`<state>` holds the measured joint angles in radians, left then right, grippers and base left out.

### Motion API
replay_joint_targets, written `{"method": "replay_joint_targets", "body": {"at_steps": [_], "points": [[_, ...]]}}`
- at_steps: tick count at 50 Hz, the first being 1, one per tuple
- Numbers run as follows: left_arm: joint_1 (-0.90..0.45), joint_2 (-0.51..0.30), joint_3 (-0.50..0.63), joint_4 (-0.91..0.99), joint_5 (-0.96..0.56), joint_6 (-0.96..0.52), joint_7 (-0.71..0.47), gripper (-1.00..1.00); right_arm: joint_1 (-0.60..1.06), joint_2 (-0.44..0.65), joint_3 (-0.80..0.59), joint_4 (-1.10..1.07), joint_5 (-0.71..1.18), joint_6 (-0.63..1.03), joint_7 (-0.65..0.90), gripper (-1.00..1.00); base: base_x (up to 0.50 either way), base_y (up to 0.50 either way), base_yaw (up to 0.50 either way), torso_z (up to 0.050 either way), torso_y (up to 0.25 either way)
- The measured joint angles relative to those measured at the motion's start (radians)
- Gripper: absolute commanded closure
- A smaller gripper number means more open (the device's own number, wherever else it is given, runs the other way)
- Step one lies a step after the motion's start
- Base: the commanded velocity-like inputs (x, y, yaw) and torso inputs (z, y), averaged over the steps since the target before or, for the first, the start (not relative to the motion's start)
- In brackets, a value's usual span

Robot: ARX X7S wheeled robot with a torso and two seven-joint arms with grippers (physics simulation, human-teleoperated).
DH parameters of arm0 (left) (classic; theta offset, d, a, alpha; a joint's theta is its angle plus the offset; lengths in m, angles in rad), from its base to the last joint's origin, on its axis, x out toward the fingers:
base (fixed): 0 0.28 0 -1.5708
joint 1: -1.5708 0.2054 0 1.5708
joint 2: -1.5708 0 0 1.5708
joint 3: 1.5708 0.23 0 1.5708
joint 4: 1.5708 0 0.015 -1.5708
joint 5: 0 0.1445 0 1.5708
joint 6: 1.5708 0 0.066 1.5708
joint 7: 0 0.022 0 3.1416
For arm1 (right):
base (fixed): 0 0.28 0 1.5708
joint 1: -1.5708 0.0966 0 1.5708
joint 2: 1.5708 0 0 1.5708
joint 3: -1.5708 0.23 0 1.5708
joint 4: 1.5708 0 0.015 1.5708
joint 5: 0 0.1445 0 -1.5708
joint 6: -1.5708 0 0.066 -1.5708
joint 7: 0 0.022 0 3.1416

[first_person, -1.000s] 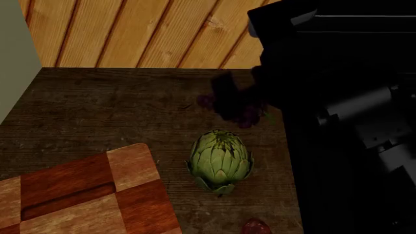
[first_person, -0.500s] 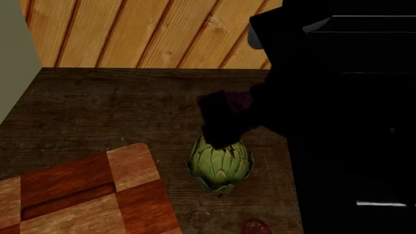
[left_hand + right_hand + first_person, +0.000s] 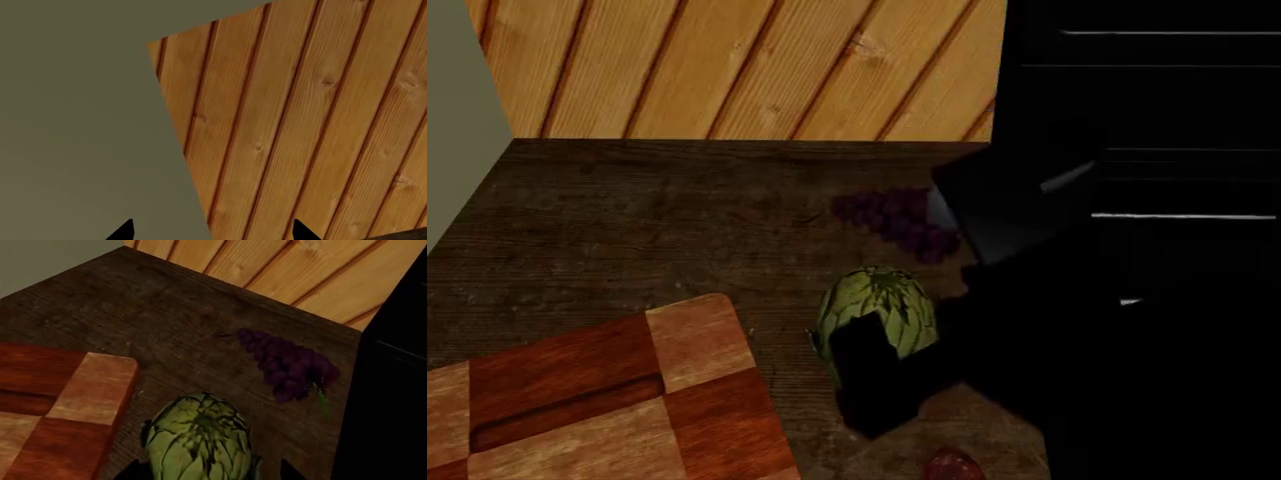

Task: Clear the non-vegetable object off the cutting board and place the vegetables onto it.

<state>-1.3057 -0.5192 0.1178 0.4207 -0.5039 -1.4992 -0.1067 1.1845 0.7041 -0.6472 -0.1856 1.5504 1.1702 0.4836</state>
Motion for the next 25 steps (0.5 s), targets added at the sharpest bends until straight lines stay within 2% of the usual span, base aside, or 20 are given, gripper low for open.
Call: {"method": "replay_joint_targets", "body": {"at_steps": [25], "points": [[0.012,-0.006,0.01,0.002,-0.01,0.01,-0.026,-1.0,-0.004,-0.048,-0.067,0.059,-0.138,-0.052,-0.104,-1.0,0.0,0.0,0.0,0.0,0.0]]}}
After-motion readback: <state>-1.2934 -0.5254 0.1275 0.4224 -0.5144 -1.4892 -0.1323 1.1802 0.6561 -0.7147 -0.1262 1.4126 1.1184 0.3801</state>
